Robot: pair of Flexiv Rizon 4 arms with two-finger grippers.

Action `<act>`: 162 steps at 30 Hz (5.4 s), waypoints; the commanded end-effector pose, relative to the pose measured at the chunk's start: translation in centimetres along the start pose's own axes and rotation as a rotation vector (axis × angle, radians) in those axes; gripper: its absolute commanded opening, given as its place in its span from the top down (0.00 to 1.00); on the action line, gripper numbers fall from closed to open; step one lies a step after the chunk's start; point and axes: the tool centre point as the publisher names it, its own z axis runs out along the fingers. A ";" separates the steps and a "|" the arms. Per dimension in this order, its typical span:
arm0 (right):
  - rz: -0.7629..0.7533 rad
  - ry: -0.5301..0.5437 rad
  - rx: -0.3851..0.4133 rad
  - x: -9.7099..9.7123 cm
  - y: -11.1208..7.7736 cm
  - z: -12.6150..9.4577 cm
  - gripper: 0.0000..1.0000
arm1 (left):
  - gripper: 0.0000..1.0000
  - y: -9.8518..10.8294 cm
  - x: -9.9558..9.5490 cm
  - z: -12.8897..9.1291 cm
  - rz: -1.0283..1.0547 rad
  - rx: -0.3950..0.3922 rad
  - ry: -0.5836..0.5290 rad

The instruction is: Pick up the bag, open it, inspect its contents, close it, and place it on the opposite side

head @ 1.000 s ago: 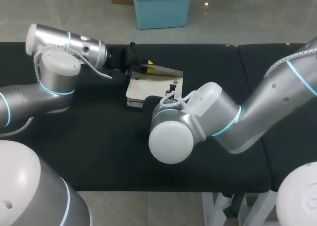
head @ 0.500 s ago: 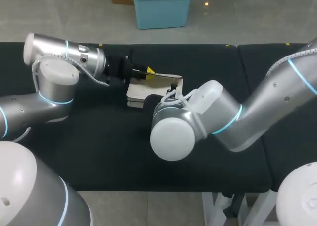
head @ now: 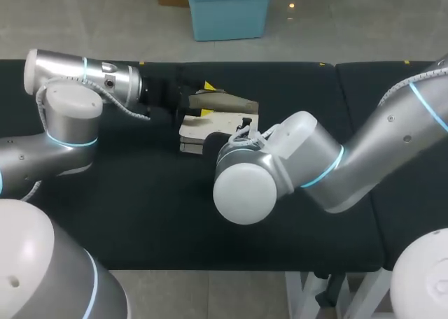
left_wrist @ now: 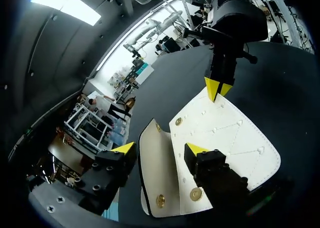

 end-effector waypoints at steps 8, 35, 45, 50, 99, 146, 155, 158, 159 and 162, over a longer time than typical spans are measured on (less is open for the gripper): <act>0.001 -0.001 -0.002 0.1 0.0 0.1 1.00 | 0.18 1.7 -2.4 0.1 -0.209 -0.019 0.042; 0.001 -0.001 -0.002 0.1 0.0 0.1 1.00 | 1.00 1.7 -0.7 0.2 -0.170 -0.050 0.131; 0.001 -0.001 -0.002 0.1 0.0 0.1 1.00 | 1.00 1.1 1.9 0.5 -0.046 -0.085 0.113; 0.001 -0.001 -0.002 0.1 0.0 0.1 1.00 | 1.00 1.4 1.4 0.3 -0.033 -0.102 0.066; 0.001 -0.001 -0.002 0.1 0.0 0.1 1.00 | 1.00 1.0 4.2 0.0 0.155 -0.088 0.011; 0.001 -0.001 -0.002 0.1 0.0 0.1 1.00 | 1.00 0.6 5.3 0.0 0.298 -0.046 0.069; 0.001 -0.001 -0.002 0.1 0.0 0.1 1.00 | 1.00 0.7 5.3 1.5 0.311 -0.068 0.082; 0.001 -0.001 -0.002 0.1 0.0 0.1 1.00 | 1.00 1.1 5.1 1.5 0.313 -0.089 0.071; 0.001 -0.001 -0.002 0.1 0.0 0.1 1.00 | 1.00 1.3 5.1 1.4 0.312 -0.096 0.069; 0.001 -0.001 -0.002 0.1 0.0 0.1 1.00 | 1.00 1.8 5.0 1.2 0.301 -0.114 0.056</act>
